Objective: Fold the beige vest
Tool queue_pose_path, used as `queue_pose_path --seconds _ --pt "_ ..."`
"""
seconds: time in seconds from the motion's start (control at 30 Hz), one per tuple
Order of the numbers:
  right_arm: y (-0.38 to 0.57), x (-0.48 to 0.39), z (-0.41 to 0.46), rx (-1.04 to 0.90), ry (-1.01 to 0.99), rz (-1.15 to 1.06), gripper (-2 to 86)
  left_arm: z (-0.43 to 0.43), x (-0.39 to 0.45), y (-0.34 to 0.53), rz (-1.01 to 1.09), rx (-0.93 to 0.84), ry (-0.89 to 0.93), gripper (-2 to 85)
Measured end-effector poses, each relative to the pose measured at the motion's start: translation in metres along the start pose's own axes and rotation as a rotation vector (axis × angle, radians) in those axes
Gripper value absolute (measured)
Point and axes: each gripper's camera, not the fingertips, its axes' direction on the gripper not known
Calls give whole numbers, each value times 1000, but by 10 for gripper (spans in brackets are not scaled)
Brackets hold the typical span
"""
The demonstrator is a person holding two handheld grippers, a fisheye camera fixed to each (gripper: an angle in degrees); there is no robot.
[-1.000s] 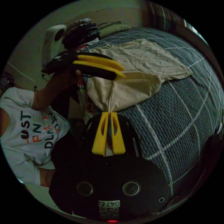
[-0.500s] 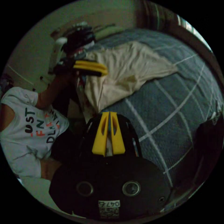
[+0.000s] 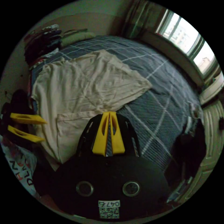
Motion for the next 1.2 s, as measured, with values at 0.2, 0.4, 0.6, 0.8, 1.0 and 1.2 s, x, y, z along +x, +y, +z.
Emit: queue_pose_path --seconds 0.2,0.4,0.6,0.8,1.0,1.2 --pt "-24 -56 -99 485 336 -34 33 -109 -142 77 -423 237 -281 76" --pt "-200 -140 -62 452 -187 -361 43 -107 -250 97 -599 45 -302 110" --pt "-362 -208 39 81 -384 -529 29 -128 -325 121 -728 71 -208 109" --pt "-415 -221 82 -5 -398 -506 8 -124 -380 125 -760 21 -174 75" --pt "-410 -184 38 199 -451 -510 -1 -160 -359 128 -513 280 -150 -2" --pt "-356 -103 9 303 -483 -482 19 -150 -297 130 -237 187 -224 6"
